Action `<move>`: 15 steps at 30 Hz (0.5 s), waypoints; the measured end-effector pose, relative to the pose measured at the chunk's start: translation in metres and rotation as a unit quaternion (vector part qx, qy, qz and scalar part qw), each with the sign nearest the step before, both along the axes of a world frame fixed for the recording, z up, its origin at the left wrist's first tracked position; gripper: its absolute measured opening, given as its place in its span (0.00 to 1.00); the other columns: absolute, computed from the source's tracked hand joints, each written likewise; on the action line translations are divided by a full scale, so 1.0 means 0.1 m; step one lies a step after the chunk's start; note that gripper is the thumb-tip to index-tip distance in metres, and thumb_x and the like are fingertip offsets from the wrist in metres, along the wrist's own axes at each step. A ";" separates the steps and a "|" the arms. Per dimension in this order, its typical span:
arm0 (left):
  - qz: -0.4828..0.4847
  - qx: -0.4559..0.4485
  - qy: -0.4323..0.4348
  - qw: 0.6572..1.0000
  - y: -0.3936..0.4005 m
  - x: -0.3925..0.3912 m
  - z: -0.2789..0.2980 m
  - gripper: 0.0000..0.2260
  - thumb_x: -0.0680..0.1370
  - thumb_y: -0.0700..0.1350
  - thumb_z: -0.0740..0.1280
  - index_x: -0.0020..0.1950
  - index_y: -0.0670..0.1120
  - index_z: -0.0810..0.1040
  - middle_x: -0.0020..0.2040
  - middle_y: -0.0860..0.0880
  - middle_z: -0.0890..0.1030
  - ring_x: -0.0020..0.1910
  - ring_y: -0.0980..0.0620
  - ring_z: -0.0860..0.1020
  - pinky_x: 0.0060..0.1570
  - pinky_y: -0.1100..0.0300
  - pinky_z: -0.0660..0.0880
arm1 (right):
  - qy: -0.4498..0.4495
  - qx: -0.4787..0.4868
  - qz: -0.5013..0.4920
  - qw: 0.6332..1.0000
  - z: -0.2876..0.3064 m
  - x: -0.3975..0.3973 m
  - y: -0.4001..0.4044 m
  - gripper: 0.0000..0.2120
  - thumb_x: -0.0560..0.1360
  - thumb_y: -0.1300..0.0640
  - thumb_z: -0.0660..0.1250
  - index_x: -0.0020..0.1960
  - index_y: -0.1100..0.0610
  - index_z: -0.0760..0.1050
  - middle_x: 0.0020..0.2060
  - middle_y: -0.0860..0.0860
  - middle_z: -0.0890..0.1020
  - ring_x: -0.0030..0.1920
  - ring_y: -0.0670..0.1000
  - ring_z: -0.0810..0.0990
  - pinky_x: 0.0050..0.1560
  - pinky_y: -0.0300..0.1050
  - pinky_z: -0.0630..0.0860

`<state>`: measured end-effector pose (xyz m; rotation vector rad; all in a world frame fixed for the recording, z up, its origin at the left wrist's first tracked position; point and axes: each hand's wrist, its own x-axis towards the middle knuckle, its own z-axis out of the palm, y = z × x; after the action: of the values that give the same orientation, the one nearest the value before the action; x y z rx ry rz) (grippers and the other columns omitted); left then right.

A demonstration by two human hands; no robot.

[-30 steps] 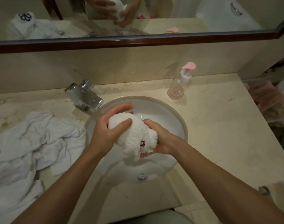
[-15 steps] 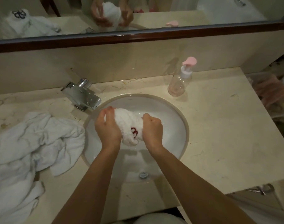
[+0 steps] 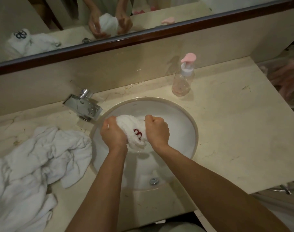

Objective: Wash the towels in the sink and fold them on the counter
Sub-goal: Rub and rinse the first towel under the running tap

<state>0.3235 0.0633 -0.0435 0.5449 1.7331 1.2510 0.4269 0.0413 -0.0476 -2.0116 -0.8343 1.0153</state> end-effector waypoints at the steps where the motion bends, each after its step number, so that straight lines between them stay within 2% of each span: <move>1: -0.003 -0.002 0.002 1.000 -0.01 0.01 0.02 0.09 0.77 0.44 0.61 0.38 0.46 0.76 0.30 0.54 0.75 0.34 0.51 0.73 0.33 0.61 0.70 | 0.007 -0.005 0.007 1.000 0.00 0.02 -0.01 0.21 0.77 0.53 0.57 0.27 0.54 0.57 0.24 0.49 0.61 0.28 0.50 0.58 0.33 0.49 0.57; 3: -0.018 0.009 -0.005 1.000 -0.05 0.06 0.11 0.09 0.78 0.44 0.62 0.39 0.46 0.76 0.30 0.55 0.75 0.32 0.52 0.74 0.30 0.63 0.70 | 0.025 -0.010 0.017 0.999 0.00 0.10 -0.03 0.20 0.77 0.51 0.56 0.29 0.55 0.59 0.26 0.50 0.63 0.30 0.50 0.60 0.34 0.49 0.59; 5: -0.060 0.022 -0.019 0.998 -0.10 0.08 0.20 0.08 0.76 0.49 0.67 0.47 0.47 0.82 0.39 0.52 0.81 0.40 0.52 0.79 0.40 0.58 0.75 | 0.083 -0.022 0.036 0.996 0.05 0.23 -0.03 0.21 0.75 0.43 0.57 0.34 0.59 0.67 0.30 0.51 0.69 0.33 0.51 0.67 0.35 0.49 0.66; 6: -0.082 0.030 -0.031 0.996 -0.11 0.07 0.22 0.10 0.74 0.52 0.69 0.52 0.49 0.83 0.45 0.52 0.83 0.46 0.52 0.81 0.46 0.55 0.77 | 0.125 -0.031 0.057 0.990 0.07 0.31 -0.04 0.24 0.75 0.39 0.58 0.40 0.61 0.72 0.33 0.51 0.73 0.35 0.51 0.72 0.36 0.48 0.70; 8: -0.108 0.050 -0.039 0.992 -0.10 0.07 0.25 0.18 0.71 0.58 0.71 0.57 0.50 0.83 0.54 0.50 0.84 0.55 0.50 0.82 0.54 0.51 0.77 | 0.209 -0.039 0.118 0.970 0.13 0.49 -0.10 0.23 0.77 0.35 0.61 0.47 0.56 0.76 0.37 0.48 0.77 0.38 0.50 0.77 0.36 0.44 0.74; 9: -0.109 0.050 -0.035 0.992 -0.10 0.07 0.27 0.20 0.69 0.60 0.72 0.55 0.49 0.83 0.55 0.48 0.84 0.55 0.48 0.82 0.55 0.50 0.77 | 0.221 -0.036 0.149 0.963 0.16 0.55 -0.14 0.21 0.78 0.35 0.62 0.48 0.53 0.77 0.38 0.47 0.78 0.39 0.49 0.78 0.36 0.43 0.74; 10: -0.096 0.040 -0.035 0.994 -0.08 0.09 0.27 0.18 0.67 0.59 0.72 0.51 0.49 0.84 0.53 0.46 0.84 0.53 0.47 0.82 0.53 0.50 0.76 | 0.202 -0.027 0.175 0.963 0.18 0.59 -0.18 0.19 0.78 0.35 0.62 0.48 0.51 0.77 0.40 0.47 0.80 0.40 0.49 0.79 0.37 0.42 0.74; 12: -0.036 -0.003 -0.065 0.997 -0.08 0.15 0.28 0.08 0.68 0.53 0.69 0.36 0.49 0.82 0.41 0.44 0.80 0.42 0.45 0.78 0.42 0.52 0.73 | 0.089 0.000 0.195 0.977 0.16 0.59 -0.22 0.20 0.77 0.35 0.61 0.51 0.50 0.81 0.45 0.46 0.83 0.46 0.49 0.80 0.44 0.44 0.76; 13: -0.006 -0.029 -0.084 0.996 -0.10 0.18 0.26 0.07 0.69 0.49 0.67 0.33 0.48 0.78 0.36 0.45 0.76 0.38 0.46 0.75 0.36 0.55 0.70 | 0.016 0.008 0.185 0.983 0.15 0.56 -0.22 0.21 0.78 0.36 0.61 0.54 0.50 0.82 0.48 0.46 0.84 0.49 0.50 0.80 0.49 0.46 0.76; 15: 0.024 -0.058 -0.121 0.991 -0.14 0.22 0.18 0.05 0.70 0.45 0.64 0.34 0.47 0.74 0.33 0.47 0.73 0.33 0.48 0.73 0.33 0.58 0.68 | -0.086 0.019 0.168 0.982 0.16 0.53 -0.21 0.22 0.78 0.37 0.60 0.57 0.51 0.83 0.49 0.48 0.86 0.52 0.52 0.80 0.54 0.47 0.76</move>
<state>0.3460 0.0495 -0.0250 0.2723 1.6104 1.1889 0.4799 0.0203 -0.0314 -1.9864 -1.3114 1.0068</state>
